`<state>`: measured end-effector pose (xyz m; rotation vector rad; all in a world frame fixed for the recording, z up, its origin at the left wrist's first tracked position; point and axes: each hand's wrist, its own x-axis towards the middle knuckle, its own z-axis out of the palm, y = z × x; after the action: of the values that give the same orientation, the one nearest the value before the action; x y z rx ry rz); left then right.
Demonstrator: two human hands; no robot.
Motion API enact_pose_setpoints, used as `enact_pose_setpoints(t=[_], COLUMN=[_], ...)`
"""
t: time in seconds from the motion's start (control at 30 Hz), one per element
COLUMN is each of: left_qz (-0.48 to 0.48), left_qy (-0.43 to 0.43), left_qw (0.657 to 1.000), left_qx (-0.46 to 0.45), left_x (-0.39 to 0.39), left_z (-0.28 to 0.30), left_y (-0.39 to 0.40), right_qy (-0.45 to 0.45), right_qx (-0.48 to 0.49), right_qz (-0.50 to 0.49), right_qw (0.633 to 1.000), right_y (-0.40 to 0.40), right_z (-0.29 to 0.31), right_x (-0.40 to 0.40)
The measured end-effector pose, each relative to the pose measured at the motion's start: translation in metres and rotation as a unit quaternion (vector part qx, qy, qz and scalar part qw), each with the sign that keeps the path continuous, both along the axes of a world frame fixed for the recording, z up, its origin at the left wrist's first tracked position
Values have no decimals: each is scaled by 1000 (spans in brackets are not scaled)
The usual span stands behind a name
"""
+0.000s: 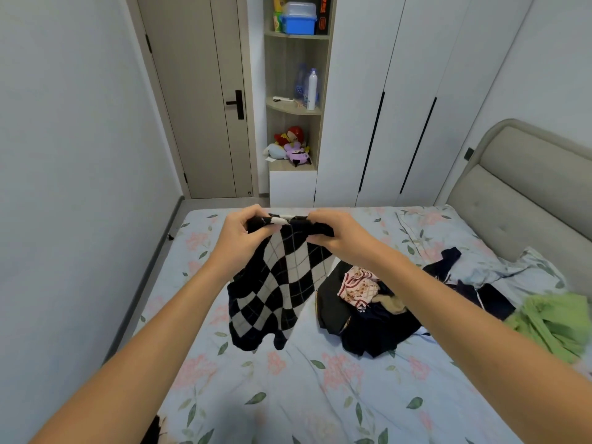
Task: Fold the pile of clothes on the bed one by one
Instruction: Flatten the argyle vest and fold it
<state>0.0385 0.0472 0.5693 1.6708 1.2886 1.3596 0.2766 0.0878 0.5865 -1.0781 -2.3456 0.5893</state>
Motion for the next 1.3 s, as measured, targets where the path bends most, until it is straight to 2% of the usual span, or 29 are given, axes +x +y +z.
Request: enact_pose_setpoints(t=[0.27,0.37,0.47,0.6,0.7,1.07,1.3], left_qz=[32,33,19,-19,-45,-114,-121], left_qy=[19,29,52,80,90,71,24], left_qw=[995,992,984,972,967,942,923], left_qx=[-89,-119,-169,-221,-233,-306,-365], left_x=[-23,-31,-38,-40,-34,-28,-45], left_z=[-62,-84,-106,-129,-137,-160,-199], left_y=[-21,-37,-53,-72,-83,-112,-87], right_qy=[49,66,40,-11,-16,10,27], right_qx=[-82,-141,-188,-187,-185,-260,-349], right_qz=[-22,-27,-29,-15,-22,-35,-21], right_qw=[995,987,981,982,982,965,936], right_y=[-12,-24,-37,-53,-66,-111,-81], right_z=[-70,-94,-115,-132,-142,-171,-208], right_x=[-18,-23,-24,-19,-14,0,-15])
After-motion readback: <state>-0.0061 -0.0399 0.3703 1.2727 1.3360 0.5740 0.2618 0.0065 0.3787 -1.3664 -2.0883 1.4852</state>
